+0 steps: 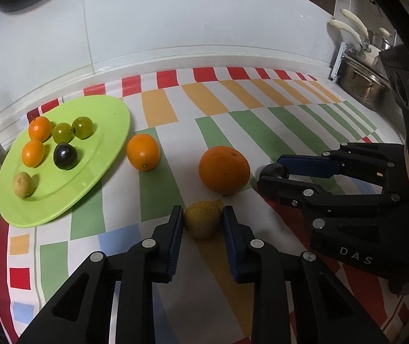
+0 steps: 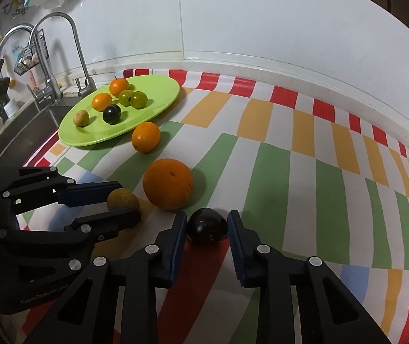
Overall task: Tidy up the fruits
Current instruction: 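Grasp the brown round fruit with the left tool while the right tool grasps the dark plum, then carry the brown fruit and the plum over the green plate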
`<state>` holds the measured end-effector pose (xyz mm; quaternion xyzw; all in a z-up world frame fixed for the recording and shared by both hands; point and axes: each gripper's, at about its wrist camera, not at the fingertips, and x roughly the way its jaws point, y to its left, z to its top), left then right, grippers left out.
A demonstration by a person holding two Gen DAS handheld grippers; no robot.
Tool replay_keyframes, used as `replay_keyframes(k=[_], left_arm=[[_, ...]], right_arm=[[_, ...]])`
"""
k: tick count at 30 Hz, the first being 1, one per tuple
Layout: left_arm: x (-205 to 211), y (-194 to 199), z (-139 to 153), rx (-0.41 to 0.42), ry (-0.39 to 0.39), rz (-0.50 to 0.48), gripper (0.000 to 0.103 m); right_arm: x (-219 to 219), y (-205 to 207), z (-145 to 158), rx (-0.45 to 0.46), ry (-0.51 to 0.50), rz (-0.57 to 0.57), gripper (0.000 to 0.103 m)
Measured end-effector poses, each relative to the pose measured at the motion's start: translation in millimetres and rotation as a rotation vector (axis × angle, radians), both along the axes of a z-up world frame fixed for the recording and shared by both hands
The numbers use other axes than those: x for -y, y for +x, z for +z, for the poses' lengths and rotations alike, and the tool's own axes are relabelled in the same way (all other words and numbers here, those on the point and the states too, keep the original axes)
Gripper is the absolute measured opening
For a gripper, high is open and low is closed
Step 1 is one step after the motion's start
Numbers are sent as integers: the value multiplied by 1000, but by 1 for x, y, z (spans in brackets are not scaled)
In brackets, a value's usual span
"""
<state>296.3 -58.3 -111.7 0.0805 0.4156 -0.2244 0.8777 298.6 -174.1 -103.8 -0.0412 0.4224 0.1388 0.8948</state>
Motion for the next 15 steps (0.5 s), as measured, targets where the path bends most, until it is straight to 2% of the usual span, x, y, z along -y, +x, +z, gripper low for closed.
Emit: replay_keyframes(k=[8,15], left_arm=[[-6,-10,12,21,-12,29,28],[-15,-27,30,54,-21,56,28]], right_arm=[[1,-9,4,-3,23,-9,30],[-2,-25,19,32,27,-4,30]])
